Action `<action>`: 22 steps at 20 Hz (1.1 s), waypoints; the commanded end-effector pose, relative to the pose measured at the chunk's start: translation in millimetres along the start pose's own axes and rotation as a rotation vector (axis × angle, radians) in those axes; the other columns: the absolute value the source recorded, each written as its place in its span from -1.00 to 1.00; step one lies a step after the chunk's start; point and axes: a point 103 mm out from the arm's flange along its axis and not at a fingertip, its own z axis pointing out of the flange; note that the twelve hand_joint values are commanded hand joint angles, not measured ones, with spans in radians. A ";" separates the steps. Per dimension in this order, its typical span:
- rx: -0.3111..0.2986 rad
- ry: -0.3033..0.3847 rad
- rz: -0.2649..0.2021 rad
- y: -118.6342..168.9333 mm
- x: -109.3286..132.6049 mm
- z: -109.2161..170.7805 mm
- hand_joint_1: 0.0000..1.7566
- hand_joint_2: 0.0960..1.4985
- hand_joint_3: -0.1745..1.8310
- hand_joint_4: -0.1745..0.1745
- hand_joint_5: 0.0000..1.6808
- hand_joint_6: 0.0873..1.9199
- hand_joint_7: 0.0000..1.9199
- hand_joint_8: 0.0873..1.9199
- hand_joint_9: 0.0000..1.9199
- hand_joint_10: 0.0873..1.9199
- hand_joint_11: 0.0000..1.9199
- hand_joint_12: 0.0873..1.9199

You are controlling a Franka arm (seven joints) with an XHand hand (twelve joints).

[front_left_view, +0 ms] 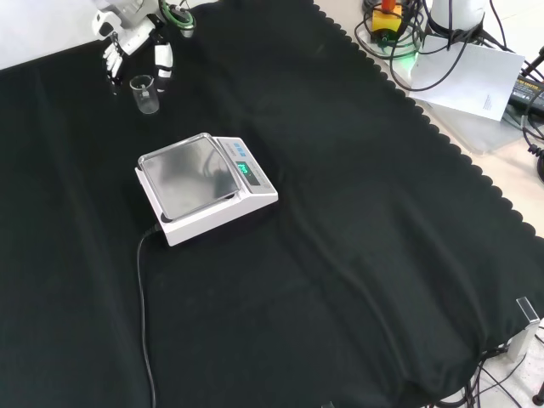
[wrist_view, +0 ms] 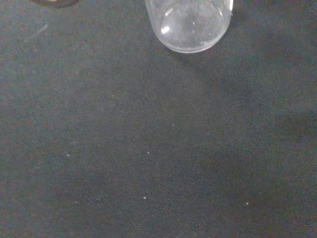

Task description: Pick up the beaker.

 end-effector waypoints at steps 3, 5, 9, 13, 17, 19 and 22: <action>-0.027 -0.029 0.008 7.2 -4.4 10.1 -0.07 -0.07 -0.49 -0.16 -0.52 -0.81 -0.75 -0.34 -0.70 -0.16 -0.83 0.51; -0.061 -0.031 0.003 8.0 -4.8 9.4 0.03 -0.08 -0.44 -0.21 -0.45 -0.74 -0.69 -0.33 -0.59 -0.19 -0.69 0.46; -0.205 -0.047 -0.024 6.9 -2.0 3.9 0.27 0.05 -0.30 -0.72 -0.07 -0.19 -0.35 -0.27 -0.13 -0.30 -0.13 0.17; -0.286 -0.060 -0.034 5.1 2.9 -10.4 0.39 0.42 -0.70 -0.99 0.03 0.15 -0.14 -0.04 0.09 -0.10 0.14 -0.17; -0.282 -0.081 -0.051 1.5 11.3 -35.4 0.50 0.48 -0.83 -0.67 0.05 0.14 -0.12 0.13 0.13 0.00 0.16 -0.20; -0.292 -0.093 -0.058 -3.8 16.3 -53.1 0.54 0.47 -0.84 -0.53 0.07 0.10 -0.11 0.10 0.15 0.02 0.17 -0.20; -0.288 -0.069 -0.090 -14.8 20.7 -80.3 0.55 0.46 -0.85 -0.48 0.09 0.08 -0.10 0.07 0.16 0.02 0.17 -0.20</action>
